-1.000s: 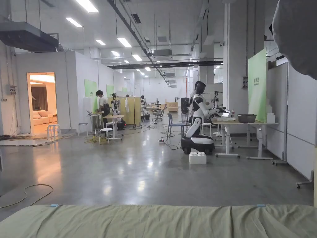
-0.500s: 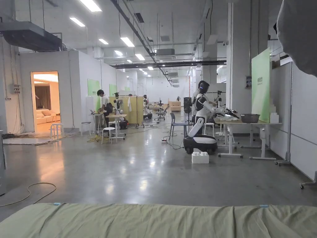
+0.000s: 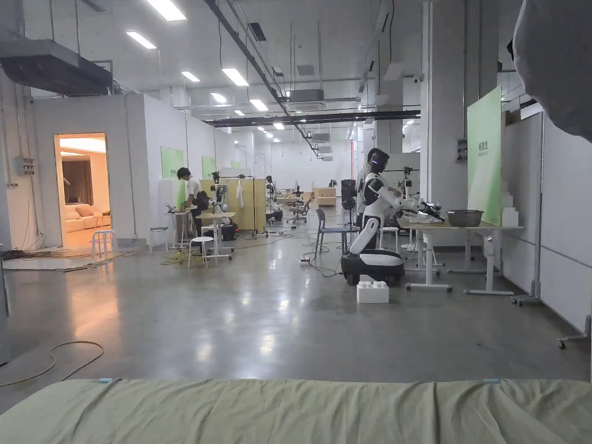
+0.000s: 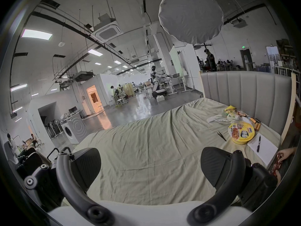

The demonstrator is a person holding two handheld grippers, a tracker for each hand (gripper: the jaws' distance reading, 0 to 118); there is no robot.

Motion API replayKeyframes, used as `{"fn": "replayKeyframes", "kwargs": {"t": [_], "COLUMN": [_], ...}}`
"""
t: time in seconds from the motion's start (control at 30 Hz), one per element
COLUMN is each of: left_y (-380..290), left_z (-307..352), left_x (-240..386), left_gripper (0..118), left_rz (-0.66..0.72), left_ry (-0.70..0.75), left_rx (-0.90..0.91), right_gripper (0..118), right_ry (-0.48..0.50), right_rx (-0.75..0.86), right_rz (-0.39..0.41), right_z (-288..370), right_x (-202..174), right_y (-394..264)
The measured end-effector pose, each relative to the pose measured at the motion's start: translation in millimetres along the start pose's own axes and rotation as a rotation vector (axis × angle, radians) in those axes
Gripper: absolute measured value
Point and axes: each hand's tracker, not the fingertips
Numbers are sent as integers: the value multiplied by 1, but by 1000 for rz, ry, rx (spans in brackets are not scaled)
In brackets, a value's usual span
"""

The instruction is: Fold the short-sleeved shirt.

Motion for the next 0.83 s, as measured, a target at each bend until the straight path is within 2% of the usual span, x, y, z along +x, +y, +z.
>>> {"fn": "replayKeyframes", "kwargs": {"t": [0.2,0.37,0.43,0.47,0.5,0.53,0.57,0.63,0.67,0.77,0.83], "left_y": [-1,-2,-1,-1,1,3,5,9,11,12,11], "left_z": [-1,0,0,0,0,1,2,5,6,7,7], "left_x": [0,0,0,0,-1,-2,-4,-6,-7,-6,-6], "left_gripper": [118,118,118,118,118,118,118,118,118,118,118], "left_rz": [10,17,27,37,52,67,122,148,159,142,137], "left_ry": [-4,-4,-7,-10,-18,-21,-35,-52,-55,-25,-13], "left_rx": [-3,-8,-7,-7,-10,-12,11,37,48,57,56], "right_gripper": [118,118,118,118,118,118,118,118,118,118,118], "right_ry": [-11,-46,8,26,56,129,146,92,104,227,227], "right_rx": [-12,23,48,109,180,263,212,317,245,241,234], "right_rz": [-38,43,115,163,234,333,302,399,316,284,288], "right_z": [-1,-1,1,5,9,12,12,19,17,19,21], "right_x": [6,0,-2,-5,-7,-6,-3,-12,-9,-3,-4], "right_y": [0,-5,-6,-8,-8,-7,-12,-6,-9,-9,-9]}}
